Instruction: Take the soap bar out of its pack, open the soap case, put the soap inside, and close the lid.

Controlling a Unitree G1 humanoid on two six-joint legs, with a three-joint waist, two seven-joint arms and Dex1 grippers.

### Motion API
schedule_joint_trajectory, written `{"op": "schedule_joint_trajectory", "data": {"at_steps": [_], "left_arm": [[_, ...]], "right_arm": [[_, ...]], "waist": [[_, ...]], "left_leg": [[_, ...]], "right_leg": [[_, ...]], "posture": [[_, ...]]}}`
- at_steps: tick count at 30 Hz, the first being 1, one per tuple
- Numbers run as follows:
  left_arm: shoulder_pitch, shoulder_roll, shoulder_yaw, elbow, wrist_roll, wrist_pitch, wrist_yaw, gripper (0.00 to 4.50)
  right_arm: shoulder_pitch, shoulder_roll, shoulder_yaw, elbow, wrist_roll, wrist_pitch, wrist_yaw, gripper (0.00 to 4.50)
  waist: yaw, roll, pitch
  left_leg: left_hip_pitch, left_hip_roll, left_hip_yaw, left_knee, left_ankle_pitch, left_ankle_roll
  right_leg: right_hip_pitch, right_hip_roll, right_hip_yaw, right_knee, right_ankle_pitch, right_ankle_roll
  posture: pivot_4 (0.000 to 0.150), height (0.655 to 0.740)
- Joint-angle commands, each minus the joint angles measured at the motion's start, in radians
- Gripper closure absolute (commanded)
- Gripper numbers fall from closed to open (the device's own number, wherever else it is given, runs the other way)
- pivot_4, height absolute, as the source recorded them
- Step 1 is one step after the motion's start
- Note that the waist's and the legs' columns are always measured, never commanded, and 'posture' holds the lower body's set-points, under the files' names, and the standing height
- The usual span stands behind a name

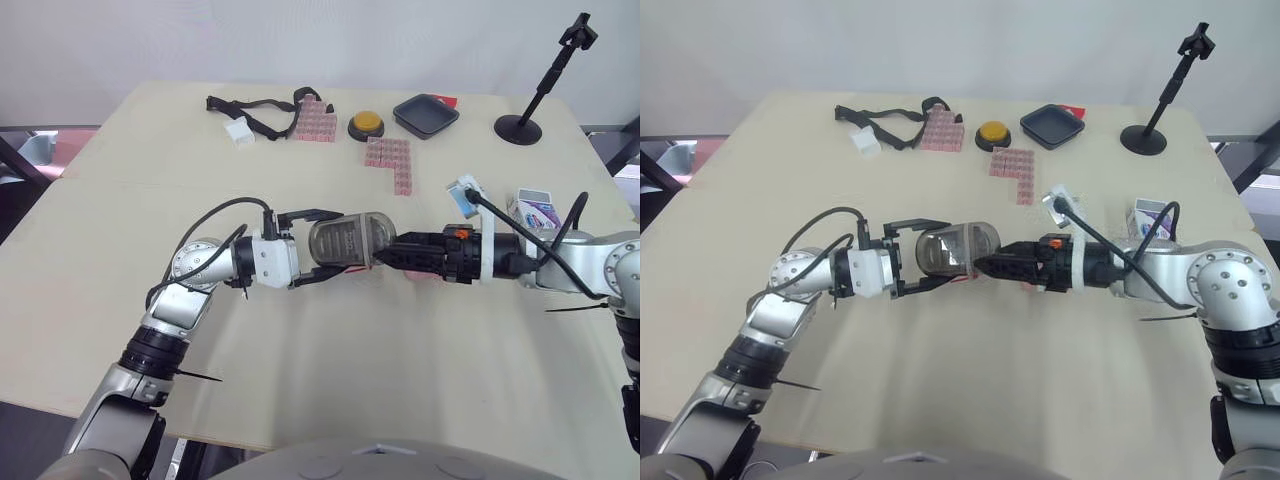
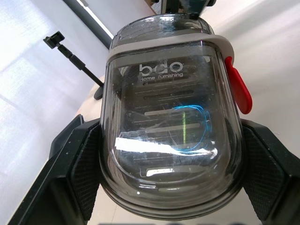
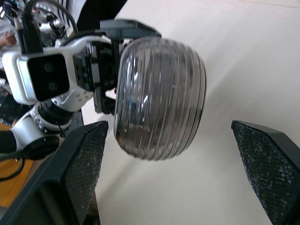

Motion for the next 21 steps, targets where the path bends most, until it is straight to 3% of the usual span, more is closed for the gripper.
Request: {"op": "schedule_joint_trajectory", "data": {"at_steps": [1, 9, 21], "left_arm": [[0.002, 0.008, 0.0, -0.043, -0.019, -0.008, 0.014, 1.03], [0.002, 0.012, 0.001, -0.037, -0.01, -0.02, 0.015, 1.03], [-0.003, 0.016, -0.003, -0.032, -0.012, -0.015, 0.015, 1.03]], "right_arm": [[-0.03, -0.004, 0.007, 0.014, 0.115, -0.046, -0.054, 0.0], [-0.043, -0.038, 0.046, 0.041, 0.231, -0.063, -0.08, 0.0], [-0.018, -0.04, 0.067, 0.069, 0.237, -0.087, -0.085, 0.0]], "waist": [[0.0, 0.0, 0.0], [0.001, 0.0, 0.0], [0.0, 0.0, 0.0]], "left_leg": [[0.0, 0.0, 0.0, 0.0, 0.0, 0.0], [-0.001, 0.0, 0.0, 0.0, 0.0, -0.001], [-0.001, 0.0, 0.0, 0.0, 0.0, -0.002]], "right_leg": [[0.0, 0.0, 0.0, 0.0, 0.0, 0.0], [0.001, 0.001, -0.001, -0.001, 0.0, 0.0], [0.001, 0.001, -0.001, -0.002, 0.0, 0.001]], "posture": [[0.15, 0.7287], [0.15, 0.7287], [0.15, 0.7287]]}}
